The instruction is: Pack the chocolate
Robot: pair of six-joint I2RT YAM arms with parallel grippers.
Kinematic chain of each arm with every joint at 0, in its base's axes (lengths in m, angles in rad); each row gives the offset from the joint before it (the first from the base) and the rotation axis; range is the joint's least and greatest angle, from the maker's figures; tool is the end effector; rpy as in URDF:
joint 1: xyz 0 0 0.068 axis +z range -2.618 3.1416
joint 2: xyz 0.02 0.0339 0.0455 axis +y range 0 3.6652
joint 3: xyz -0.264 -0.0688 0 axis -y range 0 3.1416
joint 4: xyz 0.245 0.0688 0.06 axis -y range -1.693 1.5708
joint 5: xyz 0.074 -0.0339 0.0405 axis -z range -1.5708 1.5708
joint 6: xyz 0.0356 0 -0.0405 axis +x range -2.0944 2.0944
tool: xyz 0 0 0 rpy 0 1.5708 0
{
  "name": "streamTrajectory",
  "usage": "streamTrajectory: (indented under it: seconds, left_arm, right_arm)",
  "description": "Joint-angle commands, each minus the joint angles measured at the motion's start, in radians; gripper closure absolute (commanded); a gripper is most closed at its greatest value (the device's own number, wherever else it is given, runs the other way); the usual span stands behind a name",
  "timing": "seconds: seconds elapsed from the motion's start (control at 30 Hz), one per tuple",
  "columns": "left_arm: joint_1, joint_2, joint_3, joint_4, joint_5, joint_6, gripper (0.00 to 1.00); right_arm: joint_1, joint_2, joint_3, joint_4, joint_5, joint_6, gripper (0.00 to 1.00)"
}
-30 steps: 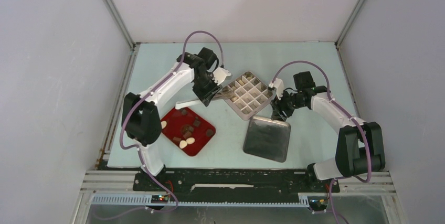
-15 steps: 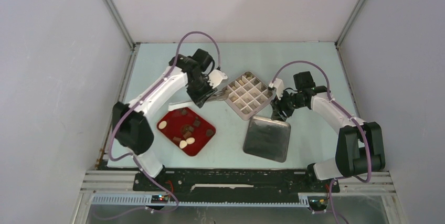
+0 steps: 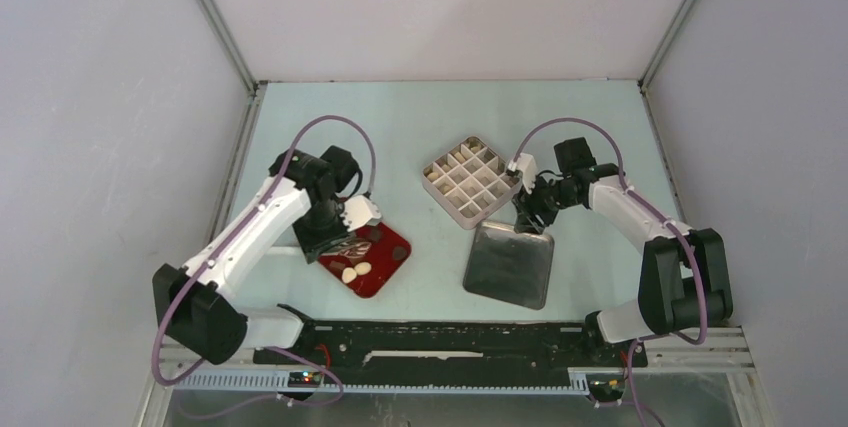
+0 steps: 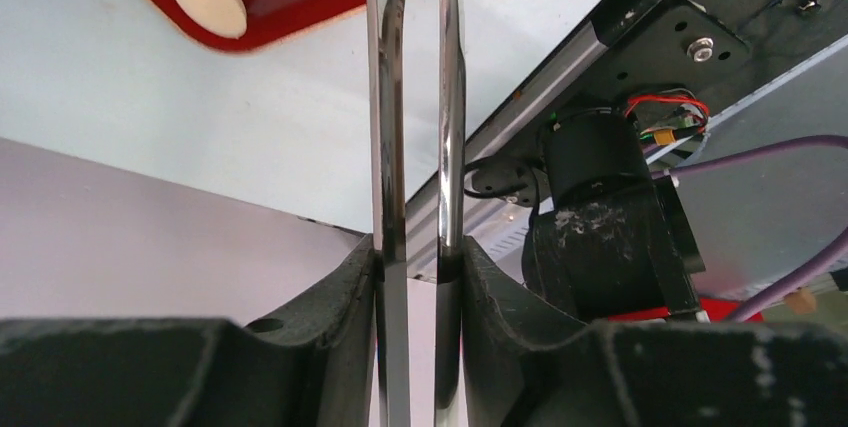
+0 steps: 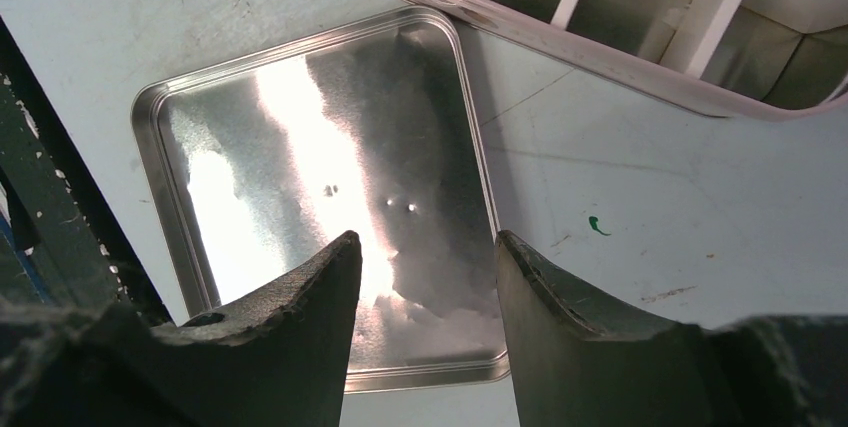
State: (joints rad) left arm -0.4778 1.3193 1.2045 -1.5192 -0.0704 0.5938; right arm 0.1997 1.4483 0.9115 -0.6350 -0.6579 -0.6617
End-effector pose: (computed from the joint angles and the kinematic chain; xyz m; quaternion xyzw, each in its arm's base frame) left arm 0.1767 -0.0887 0.2914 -0.5109 -0.8583 -0.0333 0.0336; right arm 0.2590 0.0746 0.2076 -0.4455 0.8162 0.2653 0.2551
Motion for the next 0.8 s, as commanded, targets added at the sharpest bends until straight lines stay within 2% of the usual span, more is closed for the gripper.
streamTrajectory:
  seconds: [0.0,0.17,0.4,0.6,0.77]
  left_arm:
    - [0.057,-0.086,-0.025,-0.083,0.005,0.010,0.64]
    - [0.064,-0.159,-0.095,-0.085,0.000,0.024,0.59]
    - [0.064,-0.169,-0.208,-0.085,0.000,0.027,0.58]
    - [0.064,-0.159,-0.213,-0.066,0.001,0.011,0.57]
    - [0.064,-0.154,-0.183,-0.033,-0.051,-0.005,0.56]
  right_arm:
    - [0.007,0.005,0.038,-0.012,-0.012,-0.015,0.46]
    - [0.014,0.010,0.038,-0.012,-0.011,-0.016,0.46]
    - [0.022,0.009,0.038,-0.012,-0.002,-0.015,0.46]
    - [0.023,0.012,0.038,-0.011,0.000,-0.015,0.46]
    - [0.023,0.009,0.038,-0.012,0.001,-0.013,0.46]
